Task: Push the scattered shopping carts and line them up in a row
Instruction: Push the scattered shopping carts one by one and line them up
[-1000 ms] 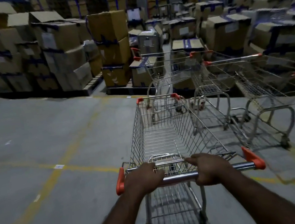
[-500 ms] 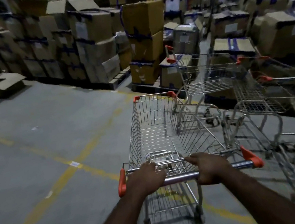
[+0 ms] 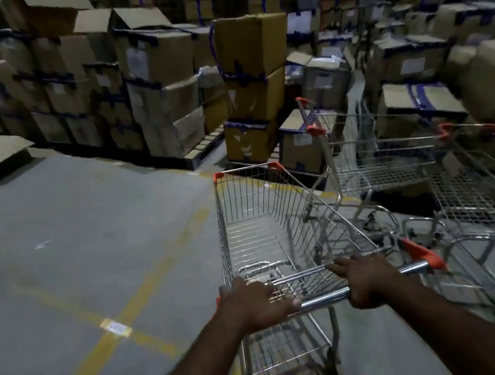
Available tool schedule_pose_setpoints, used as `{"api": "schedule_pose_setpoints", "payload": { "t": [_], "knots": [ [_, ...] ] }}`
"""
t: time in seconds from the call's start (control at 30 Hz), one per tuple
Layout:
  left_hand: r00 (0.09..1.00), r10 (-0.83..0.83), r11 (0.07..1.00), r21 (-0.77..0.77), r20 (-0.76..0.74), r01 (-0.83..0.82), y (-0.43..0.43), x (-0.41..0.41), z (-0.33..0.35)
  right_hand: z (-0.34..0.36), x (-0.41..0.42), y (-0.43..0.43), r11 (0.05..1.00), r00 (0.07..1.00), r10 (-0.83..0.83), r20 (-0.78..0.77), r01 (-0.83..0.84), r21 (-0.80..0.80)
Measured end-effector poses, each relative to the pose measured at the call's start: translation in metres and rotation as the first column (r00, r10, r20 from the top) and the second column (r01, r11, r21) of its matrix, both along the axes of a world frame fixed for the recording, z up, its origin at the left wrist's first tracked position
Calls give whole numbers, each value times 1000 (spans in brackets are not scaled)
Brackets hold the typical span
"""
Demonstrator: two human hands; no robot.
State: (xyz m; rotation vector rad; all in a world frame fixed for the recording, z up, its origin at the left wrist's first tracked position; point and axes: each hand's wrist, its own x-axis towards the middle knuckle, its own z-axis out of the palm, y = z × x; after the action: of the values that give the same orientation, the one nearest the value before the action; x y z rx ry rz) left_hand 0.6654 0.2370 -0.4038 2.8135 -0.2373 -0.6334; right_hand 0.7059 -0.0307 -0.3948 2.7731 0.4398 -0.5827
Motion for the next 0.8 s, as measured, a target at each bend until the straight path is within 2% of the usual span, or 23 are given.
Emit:
{"api": "schedule_pose_setpoints", "payload": {
  "t": [0.1, 0.27, 0.4, 0.53, 0.7, 0.8],
  "knots": [
    [998, -61, 998, -32, 8, 62, 17, 54, 2, 1, 54, 16, 998, 998, -54, 20, 55, -38],
    [986, -107, 994, 0, -131, 108, 41, 149, 9, -5, 139, 30, 991, 992, -120, 42, 122, -50],
    [995, -97, 995, -27, -38, 96, 56, 216, -4, -5, 215, 30, 991, 993, -108, 53, 112, -72],
    [993, -13, 996, -90, 115, 23, 53, 271, -22, -13, 303, 24, 995, 992, -69, 102, 77, -71],
    [980, 157, 983, -111, 126, -143, 37, 355, -22, -11, 413, 27, 997, 984, -73, 164, 78, -21],
    [962, 246, 969, -56, 115, -241, 32, 408, -22, -6, 469, 40, 999, 994, -37, 100, 38, -3]
  ]
}}
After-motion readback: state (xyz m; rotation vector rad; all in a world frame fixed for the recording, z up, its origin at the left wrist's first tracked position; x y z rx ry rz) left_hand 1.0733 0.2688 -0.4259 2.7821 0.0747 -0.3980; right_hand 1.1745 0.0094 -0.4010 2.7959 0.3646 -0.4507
